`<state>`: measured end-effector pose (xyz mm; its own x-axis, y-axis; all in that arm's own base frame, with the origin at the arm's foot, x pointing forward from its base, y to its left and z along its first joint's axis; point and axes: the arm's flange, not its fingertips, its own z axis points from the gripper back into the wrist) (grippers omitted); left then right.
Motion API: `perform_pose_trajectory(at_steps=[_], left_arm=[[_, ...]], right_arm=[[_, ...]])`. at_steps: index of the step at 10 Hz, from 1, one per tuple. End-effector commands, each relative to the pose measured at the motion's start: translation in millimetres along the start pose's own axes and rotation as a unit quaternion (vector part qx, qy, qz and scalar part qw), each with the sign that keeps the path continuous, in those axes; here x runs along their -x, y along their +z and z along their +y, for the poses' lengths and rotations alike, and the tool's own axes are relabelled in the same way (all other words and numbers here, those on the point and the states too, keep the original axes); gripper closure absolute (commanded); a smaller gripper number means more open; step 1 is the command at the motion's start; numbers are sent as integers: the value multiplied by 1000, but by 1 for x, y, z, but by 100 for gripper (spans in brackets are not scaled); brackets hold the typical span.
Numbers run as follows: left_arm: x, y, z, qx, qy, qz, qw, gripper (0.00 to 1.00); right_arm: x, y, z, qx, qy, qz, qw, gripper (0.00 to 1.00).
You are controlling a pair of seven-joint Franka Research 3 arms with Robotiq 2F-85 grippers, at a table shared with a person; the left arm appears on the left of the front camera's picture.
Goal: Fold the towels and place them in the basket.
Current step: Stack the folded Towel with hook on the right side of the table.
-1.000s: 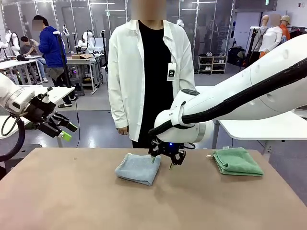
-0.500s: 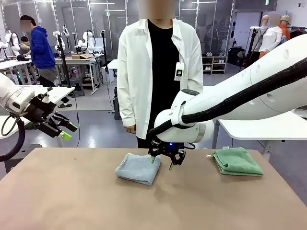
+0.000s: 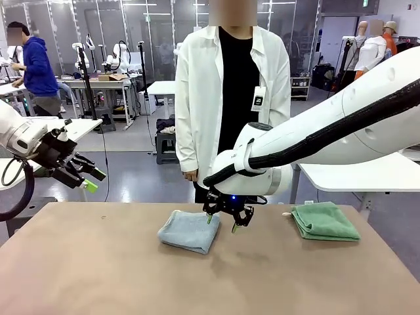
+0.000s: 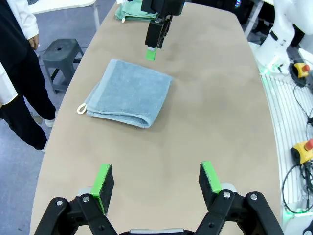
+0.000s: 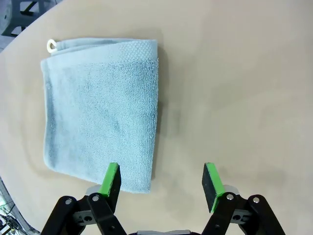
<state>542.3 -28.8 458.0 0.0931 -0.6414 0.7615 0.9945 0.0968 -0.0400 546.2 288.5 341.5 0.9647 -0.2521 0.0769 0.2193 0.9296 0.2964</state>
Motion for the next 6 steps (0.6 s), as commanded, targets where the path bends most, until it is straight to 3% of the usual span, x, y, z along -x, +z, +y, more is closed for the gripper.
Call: perform_pose_trajectory(at_steps=[1,6], left_arm=[[-1,1,0,0,-1,0,1000,12],[-1,1,0,0,-1,0,1000,12]], right_arm=[[-1,0,1,3,-5,-3,1000,16],[-2,-6,12,-29,-18,-28,999,16]])
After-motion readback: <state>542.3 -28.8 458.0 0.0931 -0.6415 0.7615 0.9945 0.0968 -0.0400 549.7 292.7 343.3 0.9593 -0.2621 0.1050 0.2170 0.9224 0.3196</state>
